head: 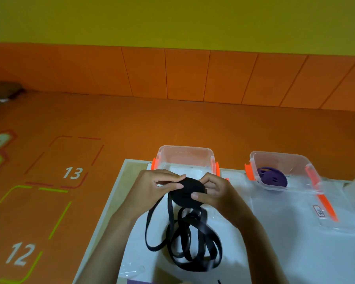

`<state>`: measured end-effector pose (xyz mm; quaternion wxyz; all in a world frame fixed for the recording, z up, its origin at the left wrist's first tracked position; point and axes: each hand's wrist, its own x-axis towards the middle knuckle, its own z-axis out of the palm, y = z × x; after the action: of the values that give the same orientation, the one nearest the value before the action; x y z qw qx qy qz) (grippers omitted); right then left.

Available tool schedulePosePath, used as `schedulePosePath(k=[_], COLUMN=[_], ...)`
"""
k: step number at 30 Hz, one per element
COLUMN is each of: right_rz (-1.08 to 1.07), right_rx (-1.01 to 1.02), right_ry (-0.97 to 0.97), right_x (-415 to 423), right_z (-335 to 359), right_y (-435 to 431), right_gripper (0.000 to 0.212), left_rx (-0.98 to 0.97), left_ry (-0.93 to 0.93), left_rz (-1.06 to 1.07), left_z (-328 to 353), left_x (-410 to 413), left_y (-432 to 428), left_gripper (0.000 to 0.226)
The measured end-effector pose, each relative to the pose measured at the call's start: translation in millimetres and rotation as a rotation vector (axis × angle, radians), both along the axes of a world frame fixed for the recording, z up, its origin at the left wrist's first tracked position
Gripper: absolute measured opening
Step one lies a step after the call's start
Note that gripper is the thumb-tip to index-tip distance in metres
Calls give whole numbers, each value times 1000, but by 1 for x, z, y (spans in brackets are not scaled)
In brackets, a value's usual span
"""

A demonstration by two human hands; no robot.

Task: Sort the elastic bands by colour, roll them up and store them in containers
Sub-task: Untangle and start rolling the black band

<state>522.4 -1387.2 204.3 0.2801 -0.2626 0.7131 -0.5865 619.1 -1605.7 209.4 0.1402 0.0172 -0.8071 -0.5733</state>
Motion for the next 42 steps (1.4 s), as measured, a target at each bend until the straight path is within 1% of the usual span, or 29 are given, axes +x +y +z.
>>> schedulePosePath(k=[2, 4, 6, 9, 11, 13, 15, 17, 20, 22, 24, 25, 26, 28, 30, 32, 33, 36, 37, 39, 41, 42], right_rz=[34, -29, -107, -162, -131, -77, -73, -129, -206, -230, -213, -196, -179, -145, -114, -100, -81, -3, 6, -34, -130, -165], right_rx=[37, 8, -54, -138, -126, -115, -135, -155, -184, -239, -296, -292, -259, -142, -65, -106, -119, -47, -28, -36, -97, -131], right_ry=[10, 11, -14, -86, -81, -74, -93, -88, -93, -145, -188, -189, -161, -20, 121, 164, 177, 286, 316, 349, 322, 289], right_x=[0, 1, 2, 0, -3, -4, -5, -5, -7, -8, -9, -10, -12, -17, -24, -25, -24, -24, -26, -27, -24, -23], right_z=[1, 1, 0, -2, -3, -4, -4, -4, -10, -14, -14, -13, -11, -7, -4, -5, -5, -6, -7, -8, -10, -11], right_y=[0, -1, -1, 1, 3, 4, 1, -3, -6, -6, -8, -8, -8, -4, 1, 0, -3, -11, -11, -8, -7, -7], right_gripper=[20, 20, 21, 23, 23, 29, 34, 24, 10, 9, 13, 16, 17, 14, 21, 35, 37, 31, 30, 29, 26, 24], left_rx=[-56, -56, 16, 142, 175, 178, 171, 172, 167, 151, 138, 127, 105, 46, -19, -114, -166, -255, -245, -151, -35, 11], left_ry=[-9, 13, 47, 80, 45, -5, -39, -50, -80, -125, -151, -156, -159, -165, -193, -232, -247, -270, -264, -195, -112, -77], left_rz=[6, 45, 73, 37, -2, -22, -4, 33, 38, 20, 20, 23, 22, 9, 5, -12, -31, -80, -81, -23, 60, 82], left_z=[0, 0, 2, 5, 6, 6, 5, 3, -2, -6, -7, -7, -7, -7, -6, -3, -1, 2, 1, -1, -3, -4], left_x=[0, -1, -4, -6, -8, -11, -14, -15, -15, -13, -11, -10, -10, -12, -15, -18, -19, -22, -23, -22, -20, -21], left_y=[0, 4, 8, 9, 7, 5, 4, 5, 4, 0, -5, -8, -10, -14, -16, -16, -15, -10, -7, -2, 0, 0], left_gripper=[26, 21, 20, 27, 27, 27, 30, 32, 30, 28, 28, 27, 26, 23, 24, 22, 20, 16, 18, 29, 36, 35])
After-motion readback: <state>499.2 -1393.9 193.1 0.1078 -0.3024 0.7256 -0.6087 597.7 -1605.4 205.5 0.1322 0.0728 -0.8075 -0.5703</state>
